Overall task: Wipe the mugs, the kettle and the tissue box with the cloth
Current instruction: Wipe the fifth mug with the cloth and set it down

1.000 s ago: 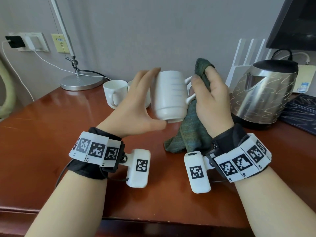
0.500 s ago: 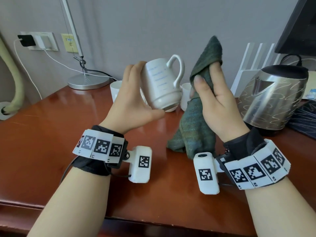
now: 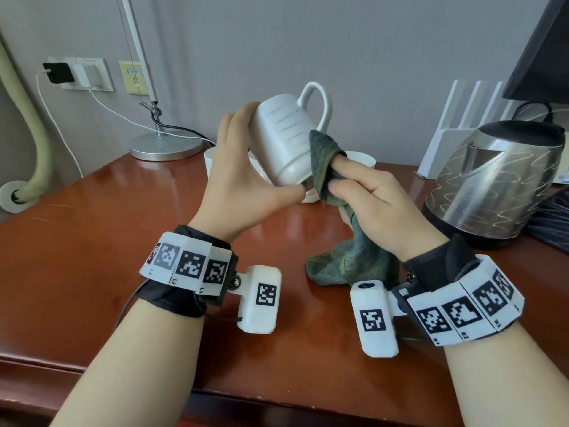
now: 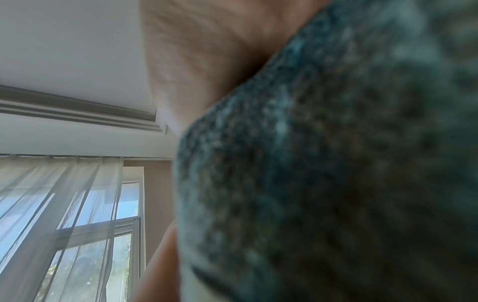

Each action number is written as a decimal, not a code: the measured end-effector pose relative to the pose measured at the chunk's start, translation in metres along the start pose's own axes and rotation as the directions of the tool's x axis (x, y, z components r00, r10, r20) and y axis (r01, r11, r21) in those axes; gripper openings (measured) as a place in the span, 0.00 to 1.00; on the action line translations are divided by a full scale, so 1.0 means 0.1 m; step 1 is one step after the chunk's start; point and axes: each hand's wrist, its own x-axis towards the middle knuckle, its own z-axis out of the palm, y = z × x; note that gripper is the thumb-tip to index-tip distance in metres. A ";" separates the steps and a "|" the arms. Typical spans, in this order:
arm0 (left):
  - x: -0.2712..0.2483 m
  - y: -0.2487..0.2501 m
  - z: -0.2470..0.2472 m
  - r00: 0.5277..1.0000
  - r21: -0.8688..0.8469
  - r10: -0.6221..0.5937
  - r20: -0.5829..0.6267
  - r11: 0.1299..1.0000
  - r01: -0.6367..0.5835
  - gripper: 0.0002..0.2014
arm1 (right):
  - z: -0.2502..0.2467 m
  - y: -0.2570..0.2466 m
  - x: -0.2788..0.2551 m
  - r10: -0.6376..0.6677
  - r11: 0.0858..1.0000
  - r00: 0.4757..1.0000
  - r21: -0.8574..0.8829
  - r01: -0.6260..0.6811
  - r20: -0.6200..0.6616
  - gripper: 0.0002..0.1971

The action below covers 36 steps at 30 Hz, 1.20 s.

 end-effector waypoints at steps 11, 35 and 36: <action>0.01 0.07 0.00 0.985 0.056 0.052 0.162 0.996 -0.062 0.49 | 0.03 0.00 -0.03 0.015 0.990 0.992 -0.144 0.002 0.123 0.25; -0.01 0.07 0.00 0.975 0.044 0.086 0.206 0.994 -0.097 0.49 | -0.09 0.03 0.01 0.034 0.995 0.990 0.102 -0.020 -0.137 0.14; -0.01 0.07 0.00 0.972 0.055 0.097 0.215 0.992 -0.111 0.49 | -0.08 0.02 0.01 0.033 0.996 0.994 0.085 -0.024 -0.105 0.17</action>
